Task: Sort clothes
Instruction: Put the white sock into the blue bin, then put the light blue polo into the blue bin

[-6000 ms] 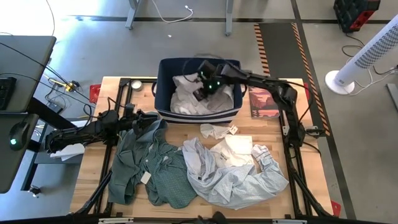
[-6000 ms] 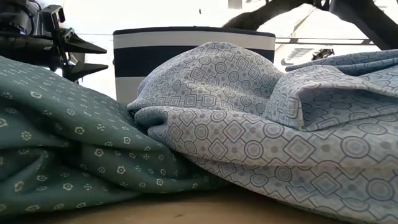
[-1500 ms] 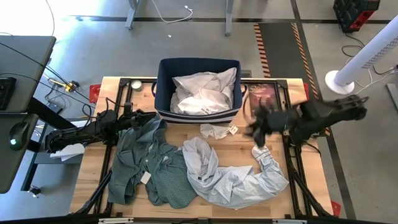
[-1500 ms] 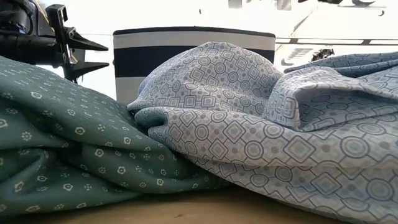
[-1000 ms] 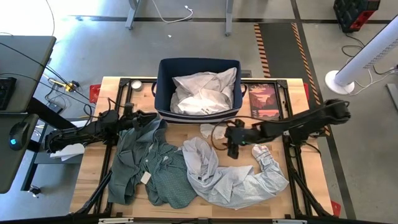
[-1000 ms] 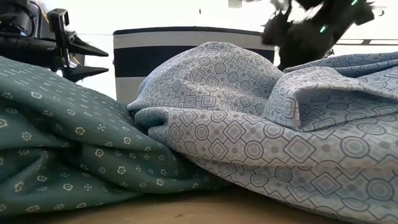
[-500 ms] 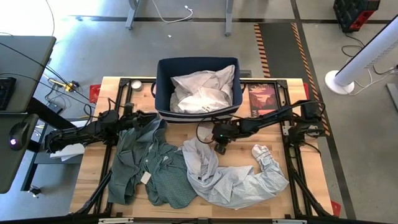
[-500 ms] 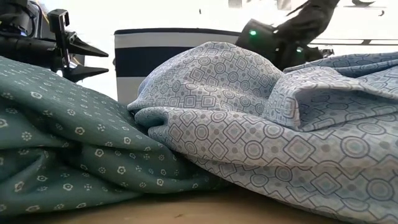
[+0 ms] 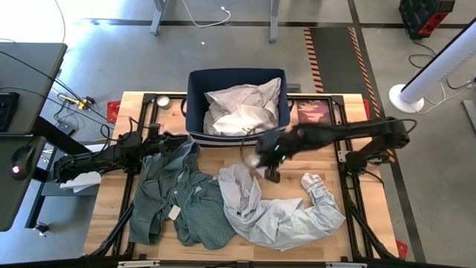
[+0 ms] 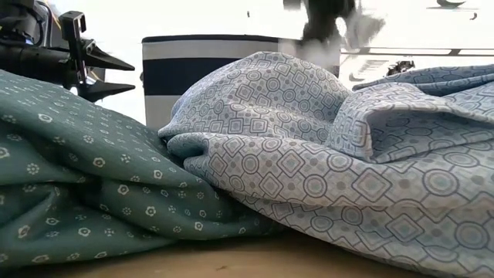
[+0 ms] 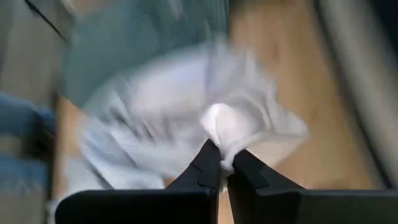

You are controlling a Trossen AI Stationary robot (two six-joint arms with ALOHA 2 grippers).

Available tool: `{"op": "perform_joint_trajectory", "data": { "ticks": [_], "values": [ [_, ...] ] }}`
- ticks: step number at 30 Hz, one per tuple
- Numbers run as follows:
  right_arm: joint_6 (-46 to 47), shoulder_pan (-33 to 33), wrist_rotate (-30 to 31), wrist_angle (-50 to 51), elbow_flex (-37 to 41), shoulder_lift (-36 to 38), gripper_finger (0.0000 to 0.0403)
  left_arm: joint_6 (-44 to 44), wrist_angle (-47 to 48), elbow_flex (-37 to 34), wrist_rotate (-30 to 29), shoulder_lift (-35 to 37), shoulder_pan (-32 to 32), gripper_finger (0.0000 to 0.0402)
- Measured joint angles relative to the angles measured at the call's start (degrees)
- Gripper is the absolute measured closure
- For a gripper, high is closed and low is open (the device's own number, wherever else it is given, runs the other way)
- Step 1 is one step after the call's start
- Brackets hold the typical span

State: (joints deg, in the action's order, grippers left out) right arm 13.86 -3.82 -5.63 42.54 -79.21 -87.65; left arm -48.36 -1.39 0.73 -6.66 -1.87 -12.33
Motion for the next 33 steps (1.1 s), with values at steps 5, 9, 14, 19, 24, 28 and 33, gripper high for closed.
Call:
{"op": "perform_joint_trajectory", "data": {
  "ticks": [5, 9, 14, 19, 24, 28, 33],
  "values": [
    [-8.55, 2.93, 3.16, -1.45, -14.24, 2.18, 0.0399, 0.04, 0.02, 0.00, 0.03, 0.01, 0.02, 0.0245],
    [-17.91, 6.04, 17.56, -6.84, -22.81, 2.03, 0.0398, 0.07, 0.04, 0.00, 0.05, 0.01, 0.00, 0.0245],
    [-25.46, 11.92, 26.23, -14.50, -24.52, 0.86, 0.0398, 0.90, 0.07, 0.00, 0.07, 0.01, -0.01, 0.0245],
    [-21.69, 17.73, 23.13, -15.26, -23.23, -1.79, 0.0381, 1.47, -0.04, -0.02, 0.05, -0.01, 0.01, 0.0245],
    [-9.12, 22.28, 17.98, -7.10, -22.99, -7.27, 0.0305, 0.72, 0.02, 0.00, -0.32, 0.01, -0.01, 0.0245],
    [1.32, 24.84, 12.34, -2.01, -23.01, -10.98, 0.0251, 3.10, 0.02, -0.02, -0.32, 0.01, 0.01, 0.0245],
    [6.07, 25.31, 7.72, -0.91, -23.03, -10.83, 0.0228, 5.39, -0.05, -0.02, -1.02, 0.01, -0.01, 0.0245]
  ]
}}
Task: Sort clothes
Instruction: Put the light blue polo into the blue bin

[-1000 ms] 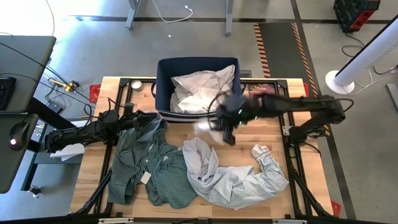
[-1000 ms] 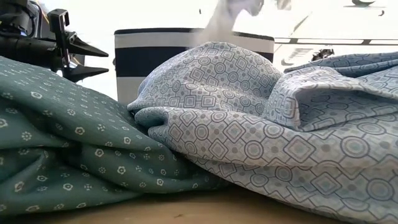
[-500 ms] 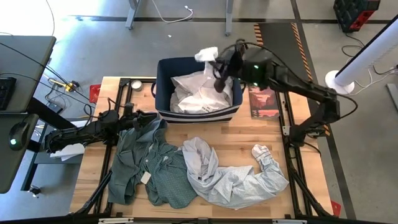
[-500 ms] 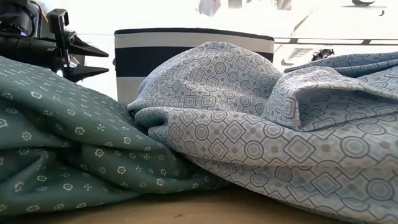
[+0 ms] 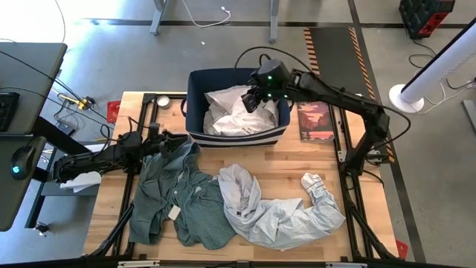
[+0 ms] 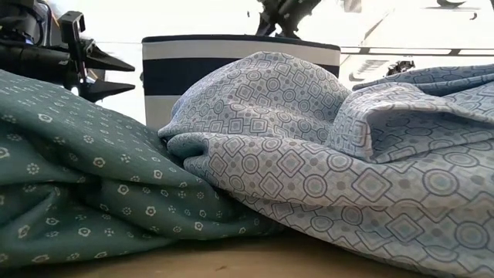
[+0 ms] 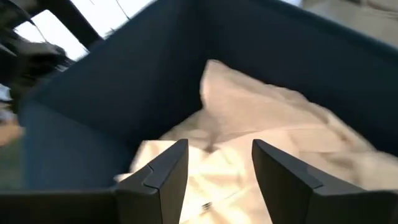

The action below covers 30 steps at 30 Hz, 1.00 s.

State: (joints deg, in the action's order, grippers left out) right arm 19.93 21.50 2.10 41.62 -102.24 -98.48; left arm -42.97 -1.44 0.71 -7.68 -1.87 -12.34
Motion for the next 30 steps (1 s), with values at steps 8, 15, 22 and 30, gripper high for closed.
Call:
{"op": "perform_joint_trajectory", "data": {
  "ticks": [8, 15, 22, 30],
  "values": [
    [-0.75, -2.18, -1.96, 0.00, -0.05, 7.24, 0.0227, -22.49, -2.31, 0.20, -0.13, -0.03, 0.00, 0.0247],
    [-2.44, -5.51, -1.91, 0.49, -0.10, 14.16, 0.0226, -13.07, 4.04, 6.43, -1.67, -1.60, 0.04, 0.0278],
    [-3.25, -8.18, -1.67, 9.21, -0.13, 16.88, 0.0226, 3.92, 25.11, 22.81, 3.52, -10.39, 0.07, 0.0323],
    [-0.45, -13.83, -1.59, 18.15, -0.11, 16.73, 0.0226, 6.47, 38.71, 35.66, 19.76, -26.05, 0.10, 0.0349]
  ]
}}
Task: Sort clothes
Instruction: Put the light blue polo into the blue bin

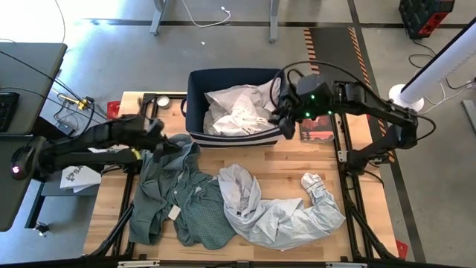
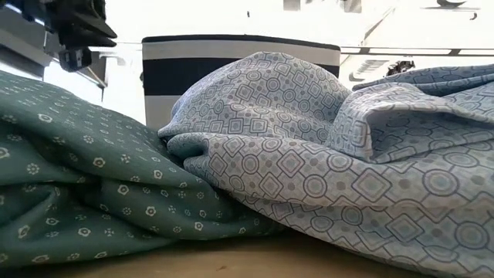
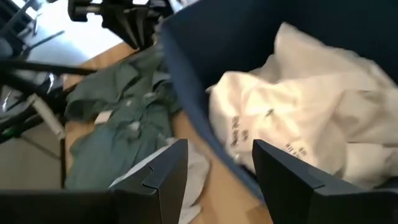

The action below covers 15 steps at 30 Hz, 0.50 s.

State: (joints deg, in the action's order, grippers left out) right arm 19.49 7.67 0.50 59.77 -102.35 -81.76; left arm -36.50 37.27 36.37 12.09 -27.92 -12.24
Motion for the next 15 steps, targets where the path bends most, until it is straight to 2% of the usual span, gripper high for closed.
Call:
{"op": "perform_joint_trajectory", "data": {
  "ticks": [3, 9, 15],
  "values": [
    [0.01, -3.89, -3.49, 1.07, 0.00, 0.00, 0.0226, 4.34, 5.11, 3.91, 3.89, -6.46, 0.99, 0.0361],
    [2.78, -16.27, -9.59, 7.84, 0.00, -1.67, 0.0226, 11.03, 12.24, 8.63, 3.27, -15.89, 4.57, 0.0388],
    [5.12, -28.06, -4.56, 14.24, 0.07, -7.61, 0.0226, 0.11, 12.73, 8.73, 3.88, -19.97, 6.54, 0.0396]
  ]
}}
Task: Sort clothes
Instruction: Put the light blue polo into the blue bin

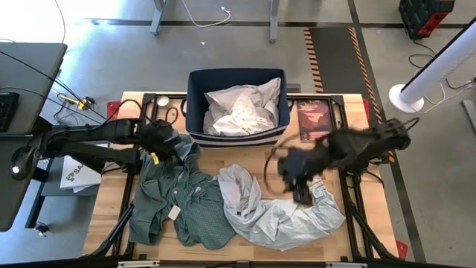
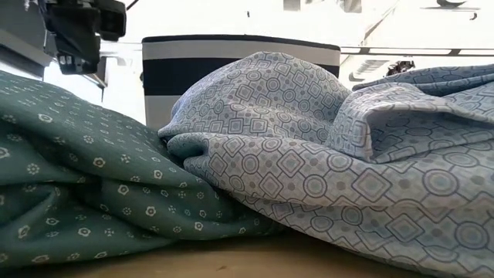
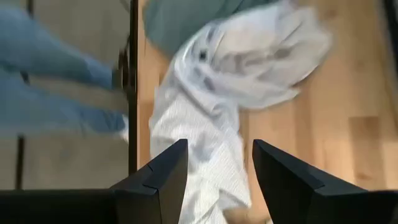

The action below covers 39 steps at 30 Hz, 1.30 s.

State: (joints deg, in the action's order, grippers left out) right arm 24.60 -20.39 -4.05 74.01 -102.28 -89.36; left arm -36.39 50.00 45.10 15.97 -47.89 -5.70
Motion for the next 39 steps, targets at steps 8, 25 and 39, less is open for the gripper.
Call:
{"op": "perform_joint_trajectory", "data": {
  "ticks": [8, 25, 39],
  "values": [
    [-1.81, -6.06, -1.35, 1.42, 0.08, -12.22, 0.0226, -0.44, -0.16, 0.00, 1.97, -0.56, 1.48, 0.0396],
    [15.08, -10.87, -5.35, -35.80, 35.39, -1.59, 0.0180, -6.79, -0.09, 0.00, 2.03, 4.09, 6.48, 0.0397],
    [0.71, -12.40, -3.29, -40.90, 35.27, -16.23, 0.0105, -13.21, -0.07, 0.00, 1.73, 4.08, 9.33, 0.0397]
  ]
}}
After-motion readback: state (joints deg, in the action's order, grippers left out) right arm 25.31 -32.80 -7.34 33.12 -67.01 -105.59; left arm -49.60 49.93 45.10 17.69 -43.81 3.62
